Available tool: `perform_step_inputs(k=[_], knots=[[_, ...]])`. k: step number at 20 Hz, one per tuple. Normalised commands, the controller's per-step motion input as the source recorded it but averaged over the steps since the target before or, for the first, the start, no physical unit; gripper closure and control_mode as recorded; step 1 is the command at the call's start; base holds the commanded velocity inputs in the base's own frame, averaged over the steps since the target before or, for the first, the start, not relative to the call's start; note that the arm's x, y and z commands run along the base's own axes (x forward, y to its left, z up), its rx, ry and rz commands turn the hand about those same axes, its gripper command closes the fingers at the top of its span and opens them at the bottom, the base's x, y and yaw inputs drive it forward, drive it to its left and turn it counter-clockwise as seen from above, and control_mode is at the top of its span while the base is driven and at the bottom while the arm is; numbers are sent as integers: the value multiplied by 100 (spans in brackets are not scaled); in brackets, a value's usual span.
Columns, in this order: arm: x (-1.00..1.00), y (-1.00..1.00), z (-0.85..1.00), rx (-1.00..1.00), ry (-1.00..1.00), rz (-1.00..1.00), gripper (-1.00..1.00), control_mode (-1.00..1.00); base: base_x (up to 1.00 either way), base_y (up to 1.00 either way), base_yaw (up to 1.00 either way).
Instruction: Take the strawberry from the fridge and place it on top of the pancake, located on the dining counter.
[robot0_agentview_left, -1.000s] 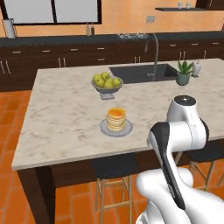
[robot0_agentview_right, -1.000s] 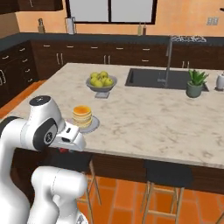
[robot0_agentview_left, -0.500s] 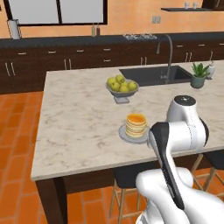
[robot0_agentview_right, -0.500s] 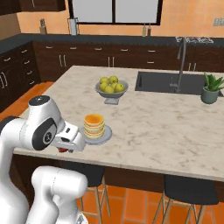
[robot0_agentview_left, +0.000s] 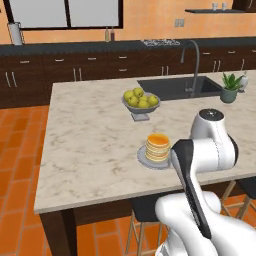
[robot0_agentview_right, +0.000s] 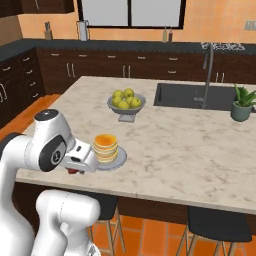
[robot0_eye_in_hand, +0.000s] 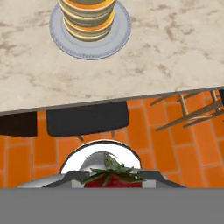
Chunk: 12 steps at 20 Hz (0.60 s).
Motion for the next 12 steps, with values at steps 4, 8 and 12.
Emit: perform_step_inputs(k=[4,8,12], knots=[[92,7,12,0,-7,0,100,-100,0,0,0],[100,13,27,0,-1,2,100,-100,0,0,0],[100,-2,76,11,-2,1,100,-100,0,0,0]])
